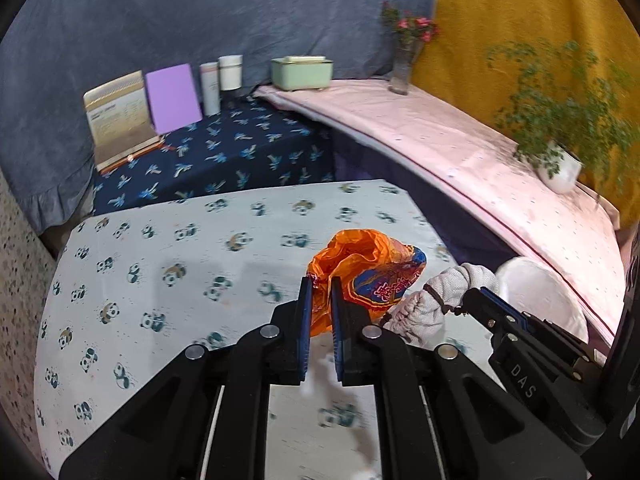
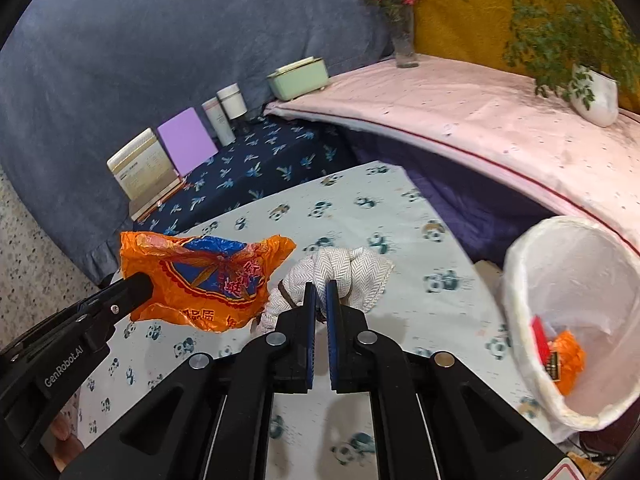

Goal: Collect trash
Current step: 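Carry the orange bag and white cloth over the wastebasket and open both tools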

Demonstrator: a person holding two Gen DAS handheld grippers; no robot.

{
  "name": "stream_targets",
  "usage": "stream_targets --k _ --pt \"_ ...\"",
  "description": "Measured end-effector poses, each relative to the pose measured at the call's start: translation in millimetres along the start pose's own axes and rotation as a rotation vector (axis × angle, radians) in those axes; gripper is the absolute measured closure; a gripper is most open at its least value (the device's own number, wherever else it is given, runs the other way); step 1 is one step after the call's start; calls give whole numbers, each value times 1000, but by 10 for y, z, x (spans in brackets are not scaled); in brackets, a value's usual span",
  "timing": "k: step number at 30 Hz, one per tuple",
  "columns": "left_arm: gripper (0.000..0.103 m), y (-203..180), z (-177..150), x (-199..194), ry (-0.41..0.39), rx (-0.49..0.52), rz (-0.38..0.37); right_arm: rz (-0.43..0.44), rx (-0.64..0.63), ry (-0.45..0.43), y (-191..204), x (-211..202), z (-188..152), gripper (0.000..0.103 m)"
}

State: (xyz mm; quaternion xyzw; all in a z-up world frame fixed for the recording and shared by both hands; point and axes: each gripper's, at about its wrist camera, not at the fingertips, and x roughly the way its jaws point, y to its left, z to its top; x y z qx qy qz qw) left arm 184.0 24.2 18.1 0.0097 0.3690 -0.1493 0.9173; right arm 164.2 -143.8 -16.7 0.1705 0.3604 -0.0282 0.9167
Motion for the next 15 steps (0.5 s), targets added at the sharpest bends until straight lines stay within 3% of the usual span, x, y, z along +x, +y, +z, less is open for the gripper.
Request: stream_targets --k 15 --pt "94 -1191 -119 -243 -9 162 -126 -111 140 -109 -1031 -800 -128 98"
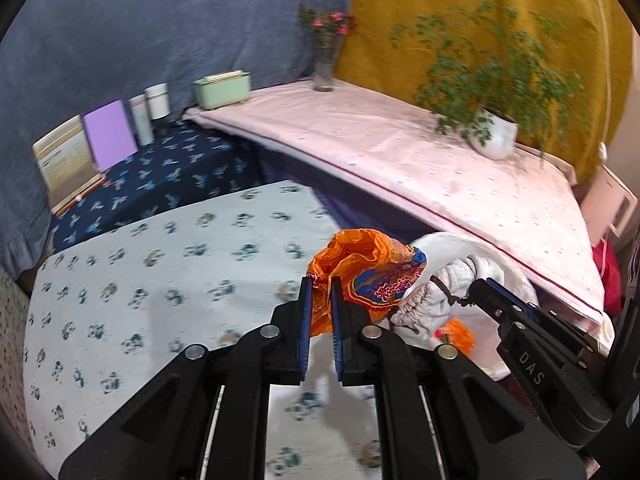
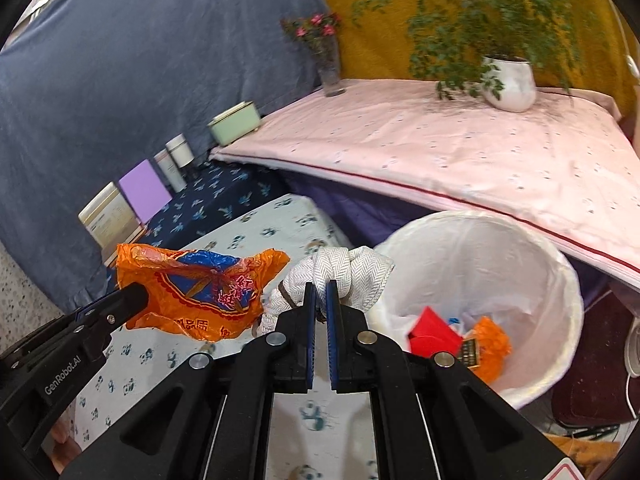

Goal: Collect trash
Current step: 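Carry the orange bag and white cloth over the wastebasket and open both tools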

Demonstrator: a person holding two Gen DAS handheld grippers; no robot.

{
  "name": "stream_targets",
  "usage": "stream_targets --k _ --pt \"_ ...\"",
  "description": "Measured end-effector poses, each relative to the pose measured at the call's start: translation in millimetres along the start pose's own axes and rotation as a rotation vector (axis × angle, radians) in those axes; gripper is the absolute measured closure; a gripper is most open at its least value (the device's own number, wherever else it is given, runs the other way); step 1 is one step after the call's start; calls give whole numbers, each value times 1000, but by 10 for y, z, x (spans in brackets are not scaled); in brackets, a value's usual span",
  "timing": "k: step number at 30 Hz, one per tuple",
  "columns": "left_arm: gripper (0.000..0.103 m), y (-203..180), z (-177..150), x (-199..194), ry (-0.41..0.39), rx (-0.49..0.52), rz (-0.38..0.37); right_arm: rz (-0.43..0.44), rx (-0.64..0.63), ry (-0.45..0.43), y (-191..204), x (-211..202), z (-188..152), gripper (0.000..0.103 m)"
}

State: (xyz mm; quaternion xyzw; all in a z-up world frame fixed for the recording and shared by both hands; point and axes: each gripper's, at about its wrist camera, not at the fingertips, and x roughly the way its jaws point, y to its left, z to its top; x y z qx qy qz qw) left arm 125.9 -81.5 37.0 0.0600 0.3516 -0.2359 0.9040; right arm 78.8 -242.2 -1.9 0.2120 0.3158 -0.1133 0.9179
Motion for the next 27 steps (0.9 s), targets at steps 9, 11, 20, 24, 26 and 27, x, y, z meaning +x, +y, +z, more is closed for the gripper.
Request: stream_targets --k 9,11,20,24,26,27 --pt "94 -637 60 94 11 76 -80 -89 95 -47 -655 -281 11 98" --pt "94 -762 82 125 14 89 -97 -103 113 -51 -778 -319 7 98" --pt "92 -1171 143 360 58 124 -150 -150 173 -58 -1211 -391 -25 98" --pt "73 -1275 124 475 78 131 -150 -166 191 -56 -1343 -389 -36 98" --pt "66 -1300 111 492 72 135 -143 -169 199 -53 -1388 -377 -40 98" --pt "63 -1307 106 500 69 138 -138 -171 201 -52 -1407 -372 -42 98"
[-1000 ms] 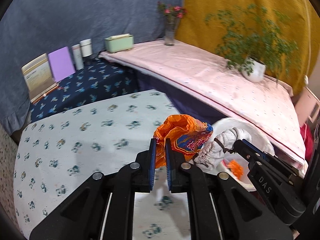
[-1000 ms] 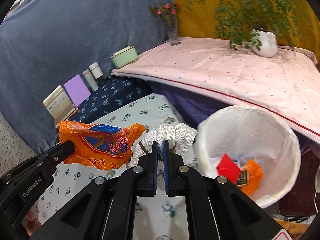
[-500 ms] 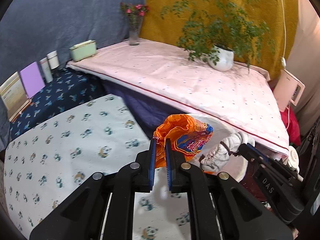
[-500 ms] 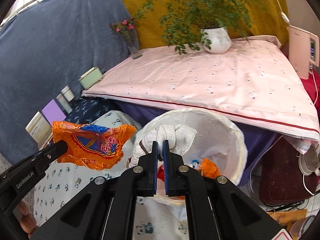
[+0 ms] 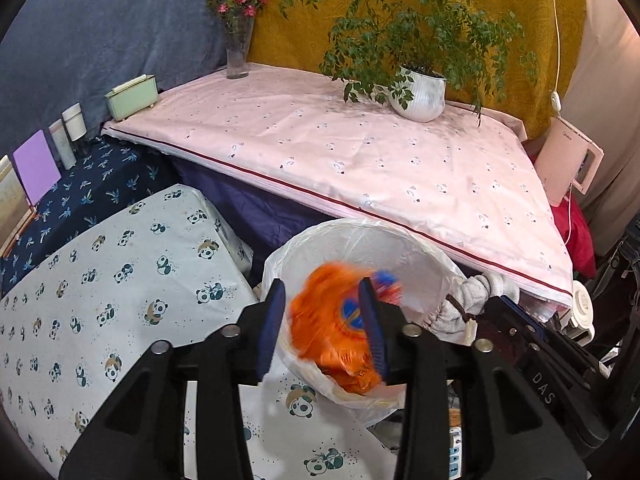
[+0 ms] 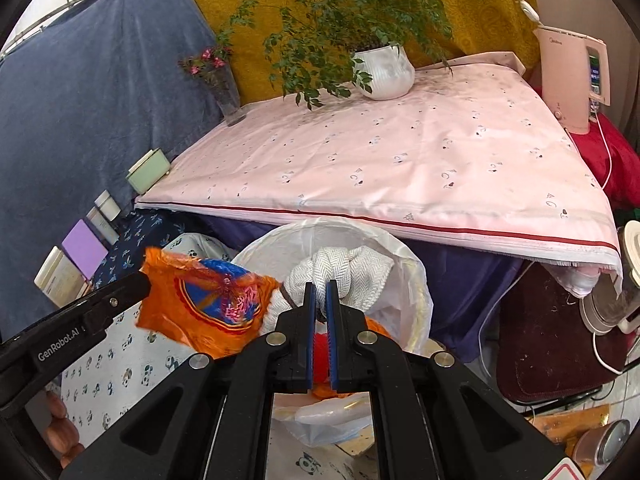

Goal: Collect trash

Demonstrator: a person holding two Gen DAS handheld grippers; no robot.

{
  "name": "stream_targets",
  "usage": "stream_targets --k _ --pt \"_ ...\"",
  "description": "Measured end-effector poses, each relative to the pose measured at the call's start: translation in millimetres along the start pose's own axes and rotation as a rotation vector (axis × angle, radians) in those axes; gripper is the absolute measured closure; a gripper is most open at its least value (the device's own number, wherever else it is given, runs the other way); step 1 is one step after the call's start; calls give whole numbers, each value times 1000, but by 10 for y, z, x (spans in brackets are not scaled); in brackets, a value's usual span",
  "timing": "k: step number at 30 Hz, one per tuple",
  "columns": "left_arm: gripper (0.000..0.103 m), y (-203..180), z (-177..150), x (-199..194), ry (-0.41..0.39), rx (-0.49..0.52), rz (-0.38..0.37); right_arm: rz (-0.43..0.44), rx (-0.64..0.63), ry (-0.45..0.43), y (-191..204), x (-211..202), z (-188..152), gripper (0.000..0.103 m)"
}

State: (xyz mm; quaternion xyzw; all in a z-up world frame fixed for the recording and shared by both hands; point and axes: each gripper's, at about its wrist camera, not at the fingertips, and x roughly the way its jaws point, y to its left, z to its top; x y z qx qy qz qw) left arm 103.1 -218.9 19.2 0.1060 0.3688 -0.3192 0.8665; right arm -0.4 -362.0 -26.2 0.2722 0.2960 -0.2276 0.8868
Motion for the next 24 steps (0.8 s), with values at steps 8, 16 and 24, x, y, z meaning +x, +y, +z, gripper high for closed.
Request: stream_targets --k 8,16,24 --pt "58 103 -30 45 6 -16 21 7 -1 5 16 70 11 98" --pt "48 193 -97 34 5 -15 48 19 -18 26 138 144 -10 96" --pt "48 277 -201 23 18 -29 66 17 -55 45 247 152 -75 93"
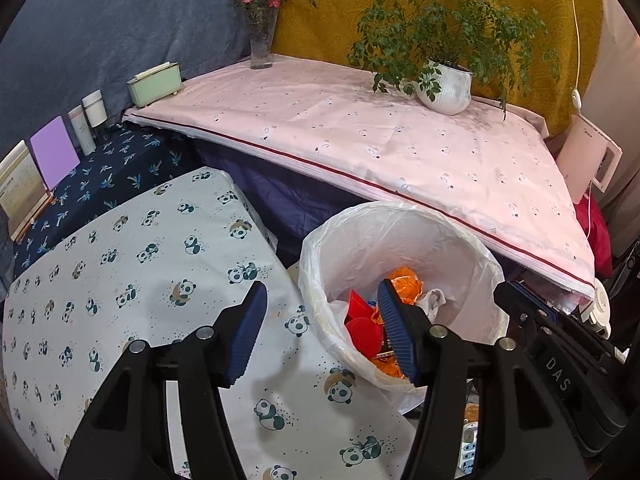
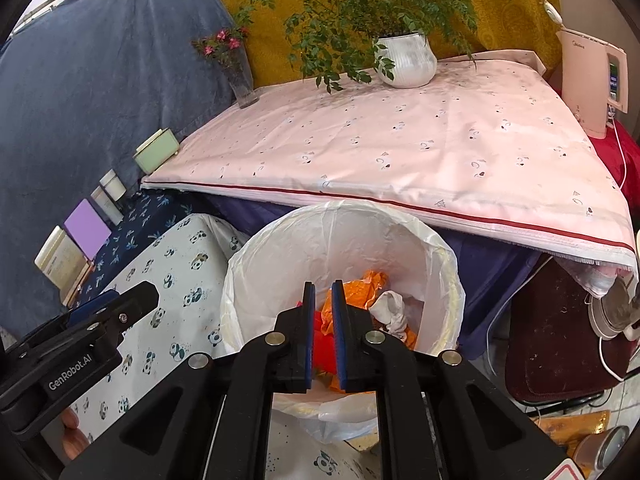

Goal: Collect trash

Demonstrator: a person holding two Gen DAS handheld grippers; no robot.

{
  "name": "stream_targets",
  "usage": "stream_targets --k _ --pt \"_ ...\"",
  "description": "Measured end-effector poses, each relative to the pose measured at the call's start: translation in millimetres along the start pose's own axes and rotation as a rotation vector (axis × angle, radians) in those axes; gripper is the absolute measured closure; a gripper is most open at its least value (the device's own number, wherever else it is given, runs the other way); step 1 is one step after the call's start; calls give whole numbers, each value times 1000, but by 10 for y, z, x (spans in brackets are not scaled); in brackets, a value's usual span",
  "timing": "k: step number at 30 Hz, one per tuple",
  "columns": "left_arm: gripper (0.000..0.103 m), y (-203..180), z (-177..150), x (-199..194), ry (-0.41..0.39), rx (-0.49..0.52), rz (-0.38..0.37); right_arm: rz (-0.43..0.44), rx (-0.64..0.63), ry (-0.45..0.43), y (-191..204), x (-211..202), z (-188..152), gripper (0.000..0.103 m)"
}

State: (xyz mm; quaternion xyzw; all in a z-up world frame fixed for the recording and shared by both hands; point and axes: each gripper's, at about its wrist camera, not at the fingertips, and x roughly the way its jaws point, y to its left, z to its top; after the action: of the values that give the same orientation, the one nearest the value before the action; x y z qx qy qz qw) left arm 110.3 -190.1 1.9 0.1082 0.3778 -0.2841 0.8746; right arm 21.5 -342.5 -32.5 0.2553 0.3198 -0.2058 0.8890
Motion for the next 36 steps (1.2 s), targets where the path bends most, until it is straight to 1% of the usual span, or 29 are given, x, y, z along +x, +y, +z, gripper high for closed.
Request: stream_targets --k 2,3,4,5,7,9,11,13,14,19,21,23,25,27,31,36 --pt "48 14 -21 -16 1 -1 4 0 -12 2 29 -17 -11 90" --pt "48 26 -34 -28 1 -2 7 -2 -17 1 44 -25 -22 85" --pt "48 37 -43 -39 1 -3 11 -5 -25 1 60 -41 -29 82" --pt "46 52 -59 -56 1 -4 16 -6 -30 0 70 -56 -36 78" --pt "44 74 -81 -86 -3 -7 24 -9 -46 3 99 -96 -49 74" --pt "40 102 -115 -120 -4 -10 32 -12 -60 9 125 -131 -65 67" --pt "36 127 -155 -157 -7 -11 45 -17 -79 14 155 -170 -83 62" --pt "34 144 -185 -187 -10 -9 56 -21 -95 15 181 -211 -106 58" --pt "32 155 -208 -200 -9 -7 63 -26 -107 17 200 -230 -120 55" --pt "22 200 -310 -267 -7 -5 93 -47 -148 24 265 -294 -182 52" --pt "20 216 -345 -288 -7 -1 105 -51 -156 24 281 -323 -205 46" --pt "19 225 -371 -305 -3 0 110 -55 -165 25 296 -346 -227 42" --pt "18 236 -400 -318 1 -3 110 -59 -180 26 315 -363 -250 40" --pt "15 242 -433 -325 7 -4 113 -67 -194 30 332 -370 -275 36" --pt "15 256 -492 -327 21 -3 119 -94 -229 28 371 -401 -319 32" --pt "14 281 -556 -328 39 -12 127 -99 -221 31 351 -448 -347 22"
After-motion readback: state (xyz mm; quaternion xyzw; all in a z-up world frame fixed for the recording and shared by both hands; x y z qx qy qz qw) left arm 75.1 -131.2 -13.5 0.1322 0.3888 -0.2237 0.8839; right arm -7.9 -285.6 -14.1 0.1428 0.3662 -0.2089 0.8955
